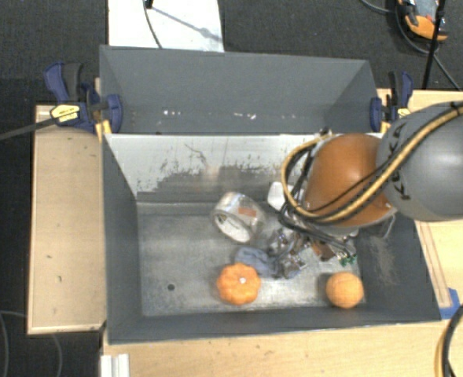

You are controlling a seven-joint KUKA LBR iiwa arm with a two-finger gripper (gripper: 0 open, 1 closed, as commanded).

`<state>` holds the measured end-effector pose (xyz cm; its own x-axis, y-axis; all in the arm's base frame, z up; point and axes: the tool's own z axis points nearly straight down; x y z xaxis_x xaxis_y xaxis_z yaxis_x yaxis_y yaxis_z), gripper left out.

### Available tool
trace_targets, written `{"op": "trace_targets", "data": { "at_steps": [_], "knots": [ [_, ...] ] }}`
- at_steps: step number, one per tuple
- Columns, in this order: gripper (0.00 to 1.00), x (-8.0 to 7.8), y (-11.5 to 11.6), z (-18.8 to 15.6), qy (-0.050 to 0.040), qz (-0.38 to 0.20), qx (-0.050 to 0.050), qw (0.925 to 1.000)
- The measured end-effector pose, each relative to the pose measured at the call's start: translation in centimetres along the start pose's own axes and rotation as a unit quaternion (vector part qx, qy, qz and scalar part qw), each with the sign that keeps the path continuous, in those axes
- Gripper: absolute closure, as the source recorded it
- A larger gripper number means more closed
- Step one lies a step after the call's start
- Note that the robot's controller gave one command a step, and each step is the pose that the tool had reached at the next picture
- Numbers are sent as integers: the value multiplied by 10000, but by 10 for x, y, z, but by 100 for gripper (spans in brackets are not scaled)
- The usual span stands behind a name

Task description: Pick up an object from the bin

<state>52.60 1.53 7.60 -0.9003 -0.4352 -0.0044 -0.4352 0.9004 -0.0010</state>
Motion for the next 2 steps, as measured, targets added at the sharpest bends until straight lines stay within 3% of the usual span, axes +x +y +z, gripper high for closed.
{"op": "trace_targets", "data": {
  "at_steps": [1,2],
  "knots": [
    [100,0,0,0,0,1,0,10000],
    [100,-7,10,-143,5,9,-2,10000]
  ]
}}
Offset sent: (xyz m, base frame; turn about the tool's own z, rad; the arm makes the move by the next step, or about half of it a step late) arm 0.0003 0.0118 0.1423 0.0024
